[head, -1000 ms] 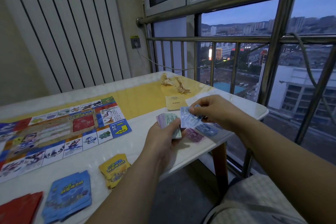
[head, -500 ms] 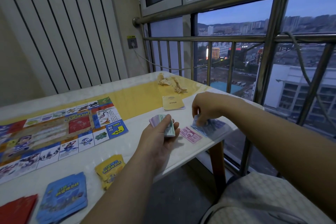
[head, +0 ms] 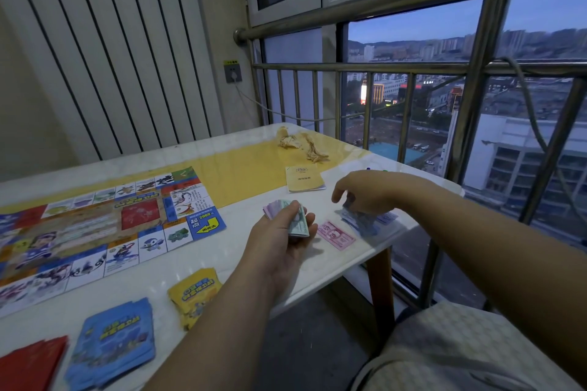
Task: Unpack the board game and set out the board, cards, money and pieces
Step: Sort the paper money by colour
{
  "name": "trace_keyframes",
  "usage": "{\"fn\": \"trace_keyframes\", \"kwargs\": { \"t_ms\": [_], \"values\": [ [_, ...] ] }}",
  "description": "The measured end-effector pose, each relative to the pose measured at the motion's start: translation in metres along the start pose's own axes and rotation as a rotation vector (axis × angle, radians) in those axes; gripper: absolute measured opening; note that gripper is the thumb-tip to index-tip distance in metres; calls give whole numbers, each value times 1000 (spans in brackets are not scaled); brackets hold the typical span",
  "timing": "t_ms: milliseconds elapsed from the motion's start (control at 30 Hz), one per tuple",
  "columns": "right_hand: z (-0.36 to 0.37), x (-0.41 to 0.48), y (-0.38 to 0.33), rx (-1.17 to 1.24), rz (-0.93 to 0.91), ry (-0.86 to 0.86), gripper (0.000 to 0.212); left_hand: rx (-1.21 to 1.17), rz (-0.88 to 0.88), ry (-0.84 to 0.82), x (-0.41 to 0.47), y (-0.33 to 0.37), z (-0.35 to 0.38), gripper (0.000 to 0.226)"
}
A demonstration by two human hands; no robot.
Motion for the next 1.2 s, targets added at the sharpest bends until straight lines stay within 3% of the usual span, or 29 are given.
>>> {"fn": "trace_keyframes", "kwargs": {
  "t_ms": [267, 500, 667, 1000, 1100, 1200],
  "values": [
    [13, -1, 5, 123, 65, 58, 48, 16, -3, -26, 0, 1, 0, 15],
    [8, -11, 8, 54, 109, 197, 47, 65, 47, -65, -1, -2, 0, 21],
    [15, -14, 2, 44, 145, 75, 55, 73, 54, -74, -1, -1, 0, 25],
    [18, -3, 10, 134, 97, 89, 49, 92, 78, -74, -2, -2, 0, 21],
    [10, -9, 9, 266, 49, 241, 42, 114, 82, -67, -1, -2, -1, 22],
    [4, -16, -5, 610, -26, 328, 34, 143, 96, -80, 0, -2, 0, 27]
  ]
}}
Point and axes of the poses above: each hand's wrist, its own x-axis towards the middle knuckle, its own z-axis out of the palm, y = z × x, the point moved 2 cm from there along x, towards the middle knuckle, and after that the axes turned 2 degrees about -z, right-handed, at the moved point
